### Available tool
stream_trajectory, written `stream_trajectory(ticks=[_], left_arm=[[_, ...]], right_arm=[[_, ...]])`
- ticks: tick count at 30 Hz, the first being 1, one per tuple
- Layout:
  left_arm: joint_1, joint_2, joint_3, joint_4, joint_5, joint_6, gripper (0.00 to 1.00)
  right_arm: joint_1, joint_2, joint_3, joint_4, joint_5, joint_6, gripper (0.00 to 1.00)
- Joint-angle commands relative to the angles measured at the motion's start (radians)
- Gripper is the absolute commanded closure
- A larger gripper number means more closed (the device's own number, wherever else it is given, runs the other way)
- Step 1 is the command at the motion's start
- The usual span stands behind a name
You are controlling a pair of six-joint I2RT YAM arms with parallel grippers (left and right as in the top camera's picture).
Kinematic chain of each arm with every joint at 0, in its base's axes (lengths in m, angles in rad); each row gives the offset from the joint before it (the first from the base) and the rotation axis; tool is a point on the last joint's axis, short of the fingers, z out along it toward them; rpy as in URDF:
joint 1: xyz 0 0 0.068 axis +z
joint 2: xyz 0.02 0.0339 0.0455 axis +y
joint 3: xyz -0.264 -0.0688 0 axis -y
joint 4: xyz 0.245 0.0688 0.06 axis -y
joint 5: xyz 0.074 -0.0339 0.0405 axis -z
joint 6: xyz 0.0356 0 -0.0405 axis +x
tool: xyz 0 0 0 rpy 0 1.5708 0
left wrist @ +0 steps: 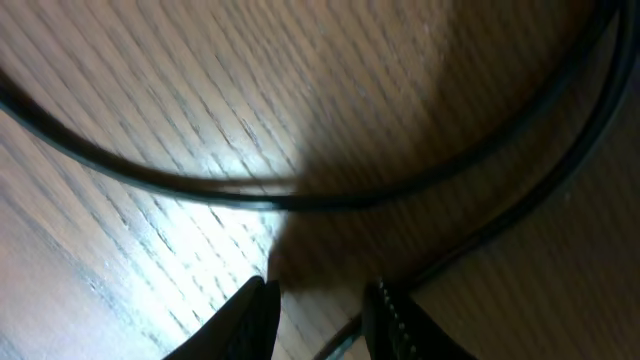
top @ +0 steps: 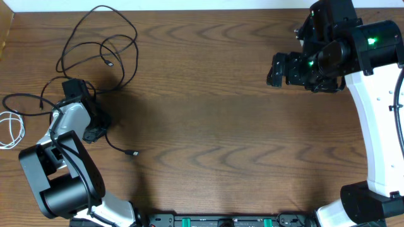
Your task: Untangle cables
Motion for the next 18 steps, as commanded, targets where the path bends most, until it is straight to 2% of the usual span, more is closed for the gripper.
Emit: stream_trajectory(ticks=[1,5,7,8,14,18], left_arm=[[0.002,0.021,-0.058,0.019,0.013,0.013,0.67],[0.002,0.021,-0.061,0.022,0.013,0.013,0.74],[0.002,0.021,-0.061,0.022,0.013,0.031,0.81],[0.002,0.021,-0.061,0.022,0.013,0.039,0.92],[0.002,0.020,-0.032,-0.011,0.013,0.060,0.92],[0.002,-0.001,0.025,-0.063,0.009,0.116,0.93]], right_arm=[[0.005,-0.010,0.002,-0.001,0.004,-0.011,0.01],[0.005,-0.010,0.002,-0.001,0.004,-0.011,0.01],[0.005,-0.010,0.002,-0.001,0.004,-0.011,0.01],[0.005,-0.010,0.002,-0.001,0.004,-0.011,0.01],[0.005,-0.010,0.002,-0.001,0.004,-0.011,0.01],[0.005,-0.010,0.002,-0.001,0.004,-0.011,0.01]])
